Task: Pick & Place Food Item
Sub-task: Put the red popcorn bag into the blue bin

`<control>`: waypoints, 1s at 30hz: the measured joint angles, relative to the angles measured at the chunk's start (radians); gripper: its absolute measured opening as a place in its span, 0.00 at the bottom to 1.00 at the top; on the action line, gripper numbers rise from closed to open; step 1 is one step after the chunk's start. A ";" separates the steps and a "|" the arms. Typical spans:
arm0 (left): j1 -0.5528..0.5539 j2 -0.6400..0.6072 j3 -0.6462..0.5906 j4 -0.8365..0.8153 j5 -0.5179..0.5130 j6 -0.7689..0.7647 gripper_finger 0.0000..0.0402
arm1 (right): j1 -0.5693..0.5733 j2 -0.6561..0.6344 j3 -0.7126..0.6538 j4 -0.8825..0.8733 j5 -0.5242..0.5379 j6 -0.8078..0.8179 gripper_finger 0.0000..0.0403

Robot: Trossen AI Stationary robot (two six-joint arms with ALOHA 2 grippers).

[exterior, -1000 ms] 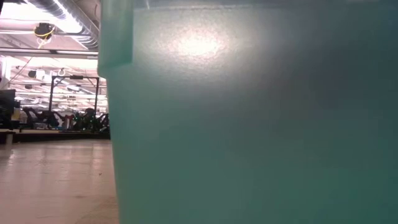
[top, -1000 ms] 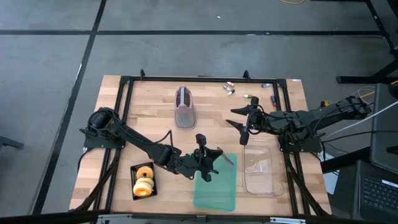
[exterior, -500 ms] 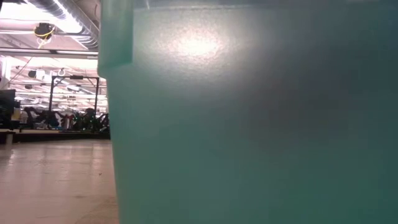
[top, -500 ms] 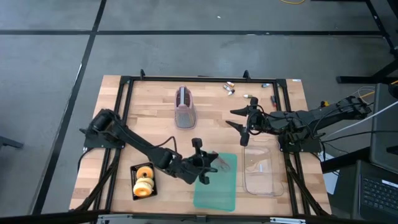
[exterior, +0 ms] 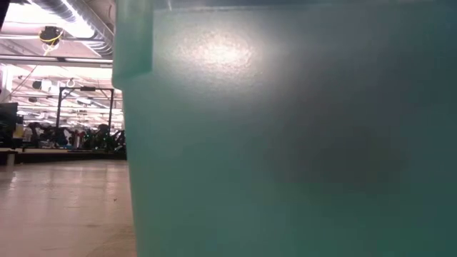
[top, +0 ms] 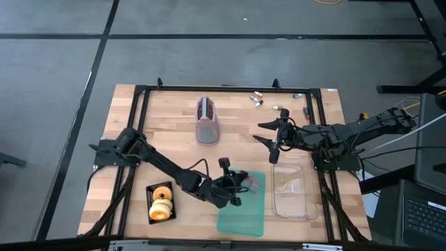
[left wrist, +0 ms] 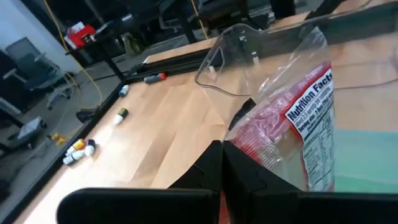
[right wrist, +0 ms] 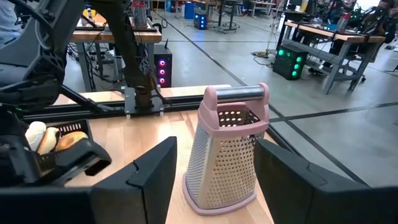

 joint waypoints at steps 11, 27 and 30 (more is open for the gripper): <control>-0.044 0.009 -0.004 0.014 0.130 -0.081 0.02 | 0.000 0.000 0.000 0.000 0.000 0.002 0.53; -0.039 -0.045 0.002 0.020 0.178 -0.065 0.49 | 0.000 0.000 0.000 0.000 -0.030 0.019 0.53; -0.043 -0.090 0.002 0.026 0.204 -0.050 0.55 | 0.000 0.000 0.000 0.000 -0.030 0.019 0.53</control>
